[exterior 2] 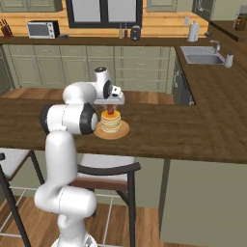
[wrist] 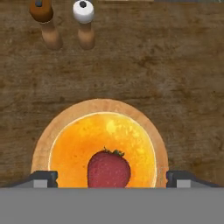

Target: Take the strawberry from the fridge and place it on top of the pancake, located on the dining counter.

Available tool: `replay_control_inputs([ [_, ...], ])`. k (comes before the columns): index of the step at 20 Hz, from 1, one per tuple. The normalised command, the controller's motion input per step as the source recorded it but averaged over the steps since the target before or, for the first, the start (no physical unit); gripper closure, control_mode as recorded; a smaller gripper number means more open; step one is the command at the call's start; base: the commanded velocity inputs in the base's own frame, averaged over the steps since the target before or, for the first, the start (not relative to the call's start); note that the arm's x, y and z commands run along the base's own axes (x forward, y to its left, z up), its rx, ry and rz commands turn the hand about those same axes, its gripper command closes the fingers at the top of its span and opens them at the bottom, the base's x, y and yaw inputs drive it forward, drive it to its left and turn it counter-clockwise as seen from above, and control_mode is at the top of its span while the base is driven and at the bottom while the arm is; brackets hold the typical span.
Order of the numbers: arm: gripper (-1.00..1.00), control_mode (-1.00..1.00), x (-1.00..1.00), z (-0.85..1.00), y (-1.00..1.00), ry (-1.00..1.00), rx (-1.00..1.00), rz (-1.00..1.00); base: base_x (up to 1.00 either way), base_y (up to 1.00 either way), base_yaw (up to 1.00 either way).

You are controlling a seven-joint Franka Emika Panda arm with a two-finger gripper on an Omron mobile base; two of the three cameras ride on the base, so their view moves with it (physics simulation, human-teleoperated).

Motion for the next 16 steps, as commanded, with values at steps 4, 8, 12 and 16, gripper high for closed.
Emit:
replay_control_inputs([
  [4,-1.00,-1.00,-0.61,0.44,0.00,-0.03,-0.02,0.00,0.00,0.00,0.00],
  [8,-1.00,-1.00,-1.00,0.39,0.16,-0.03,0.00,0.00,0.00,0.00,0.00],
  [12,-1.00,-1.00,-1.00,0.27,0.05,-0.08,0.04,0.00,0.00,0.00,0.00],
  [16,-1.00,-1.00,-1.00,0.42,0.00,-0.04,0.06,0.00,0.00,0.00,0.00],
])
